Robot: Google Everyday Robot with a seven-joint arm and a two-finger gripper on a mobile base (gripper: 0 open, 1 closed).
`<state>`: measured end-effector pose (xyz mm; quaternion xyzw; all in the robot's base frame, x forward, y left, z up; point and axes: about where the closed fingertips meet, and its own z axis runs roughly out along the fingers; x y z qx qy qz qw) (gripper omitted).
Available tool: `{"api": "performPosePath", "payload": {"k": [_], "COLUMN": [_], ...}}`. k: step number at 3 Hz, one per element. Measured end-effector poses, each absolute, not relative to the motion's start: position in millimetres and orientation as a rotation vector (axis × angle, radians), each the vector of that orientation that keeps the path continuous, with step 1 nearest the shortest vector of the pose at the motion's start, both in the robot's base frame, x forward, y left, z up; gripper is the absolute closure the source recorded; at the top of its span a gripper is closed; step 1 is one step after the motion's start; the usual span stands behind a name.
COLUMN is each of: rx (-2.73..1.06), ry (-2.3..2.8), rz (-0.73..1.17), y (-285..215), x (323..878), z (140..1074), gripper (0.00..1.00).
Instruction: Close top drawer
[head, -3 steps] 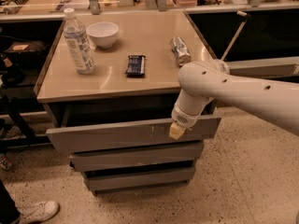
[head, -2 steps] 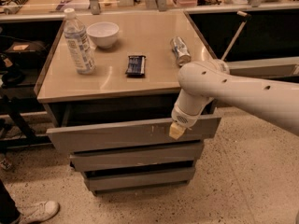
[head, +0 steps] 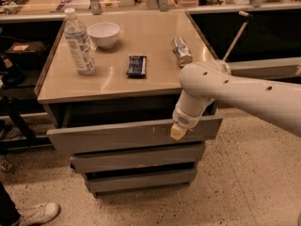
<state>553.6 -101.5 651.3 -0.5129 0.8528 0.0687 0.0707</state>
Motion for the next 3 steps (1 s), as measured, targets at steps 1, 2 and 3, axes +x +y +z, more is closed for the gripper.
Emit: {"api": "performPosePath", "payload": {"k": [1,2,3], "rx": [-1.543,-1.543,-1.543], "ry": [2.565,2.565,2.565], "rz": [0.207,0.207,0.207], "y": [-101.5,-101.5,-101.5], "x": [553.6,553.6,553.6], "z": [651.3,651.3,651.3], "gripper": [0.12,0.00,0.00]}}
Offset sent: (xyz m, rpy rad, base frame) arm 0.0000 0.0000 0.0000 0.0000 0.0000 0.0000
